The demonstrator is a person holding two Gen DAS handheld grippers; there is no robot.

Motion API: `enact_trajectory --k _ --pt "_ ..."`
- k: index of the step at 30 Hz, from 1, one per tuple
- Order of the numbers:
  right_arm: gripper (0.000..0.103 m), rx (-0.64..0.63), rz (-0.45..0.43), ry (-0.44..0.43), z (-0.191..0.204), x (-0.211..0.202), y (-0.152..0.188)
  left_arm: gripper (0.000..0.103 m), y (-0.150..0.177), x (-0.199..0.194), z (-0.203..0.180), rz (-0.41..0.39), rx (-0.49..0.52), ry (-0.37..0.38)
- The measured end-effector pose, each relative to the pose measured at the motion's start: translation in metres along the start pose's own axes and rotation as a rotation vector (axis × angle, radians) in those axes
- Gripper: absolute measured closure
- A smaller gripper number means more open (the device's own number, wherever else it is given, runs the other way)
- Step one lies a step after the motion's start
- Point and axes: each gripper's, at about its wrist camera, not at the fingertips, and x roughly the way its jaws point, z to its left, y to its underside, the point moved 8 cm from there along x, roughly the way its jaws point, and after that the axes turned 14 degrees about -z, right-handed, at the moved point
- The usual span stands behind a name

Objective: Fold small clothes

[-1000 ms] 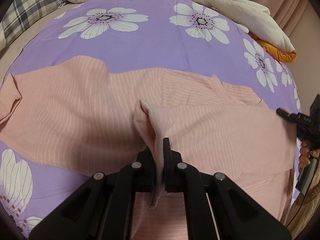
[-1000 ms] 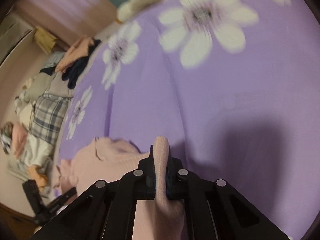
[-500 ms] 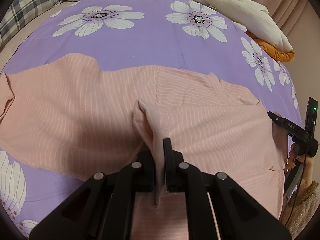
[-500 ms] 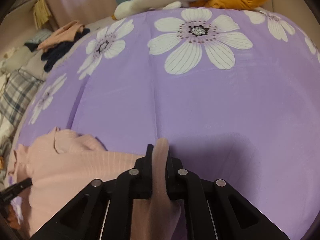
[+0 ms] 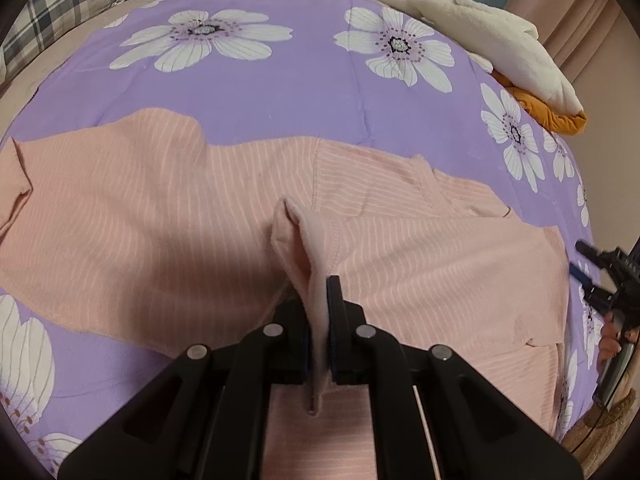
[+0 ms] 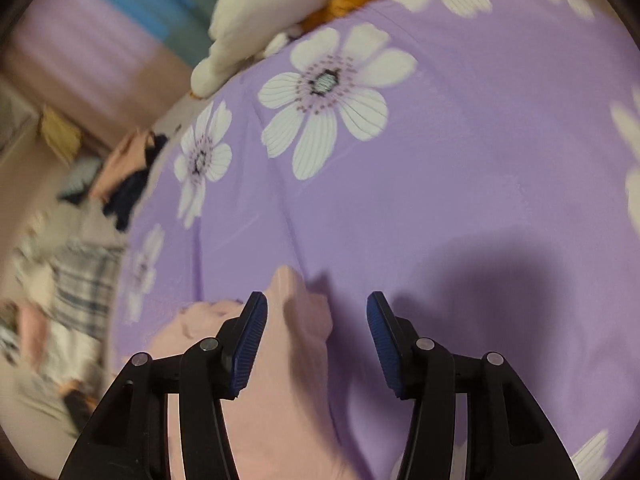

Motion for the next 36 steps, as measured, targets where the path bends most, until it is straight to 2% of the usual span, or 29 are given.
enact_trajectory --k 3,8,11,13,17,21,22,23,25,27,29,33,36 --pt "0.051 0.031 0.043 0.0 -0.004 0.005 0.009 0.096 -0.003 -0.008 0.0 -0.01 0.011 -0.006" --pt "0.051 0.074 0.144 -0.061 0.007 0.035 0.01 0.095 0.003 -0.006 0.008 0.019 0.018 -0.037" --pt "0.051 0.117 0.248 -0.138 0.021 0.06 0.013 0.094 0.012 -0.004 0.012 0.026 0.018 -0.035" --pt "0.046 0.11 0.297 -0.143 0.026 0.073 0.015 0.094 0.013 -0.005 0.012 0.019 0.021 -0.031" --pt "0.046 0.1 0.414 -0.19 0.042 0.098 0.023 0.094 0.013 -0.005 0.015 0.023 0.0 -0.006" --pt "0.047 -0.086 0.467 -0.2 0.072 0.1 0.042 0.094 0.014 -0.005 0.016 0.025 -0.024 0.018" --pt "0.054 -0.134 0.474 -0.183 0.077 0.102 0.046 0.094 0.014 -0.005 0.016 0.025 -0.025 0.02" --pt "0.067 -0.174 0.476 -0.166 0.081 0.103 0.048 0.094 0.014 -0.006 0.015 0.024 -0.026 0.02" --pt "0.077 -0.26 0.487 -0.114 0.089 0.107 0.052 0.094 0.014 -0.006 0.015 0.021 -0.025 0.019" --pt "0.082 -0.35 0.499 -0.084 0.098 0.108 0.06 0.094 0.014 -0.006 0.014 0.018 -0.021 0.019" --pt "0.094 -0.43 0.509 -0.076 0.109 0.106 0.069 0.094 0.014 -0.006 0.014 0.018 -0.021 0.024" --pt "0.097 -0.509 0.461 -0.033 0.121 0.106 0.07 0.094 0.015 -0.008 0.016 0.022 -0.039 0.039" --pt "0.097 -0.515 0.326 -0.006 0.131 0.096 0.042 0.094 0.015 -0.011 0.017 0.022 -0.043 0.043"
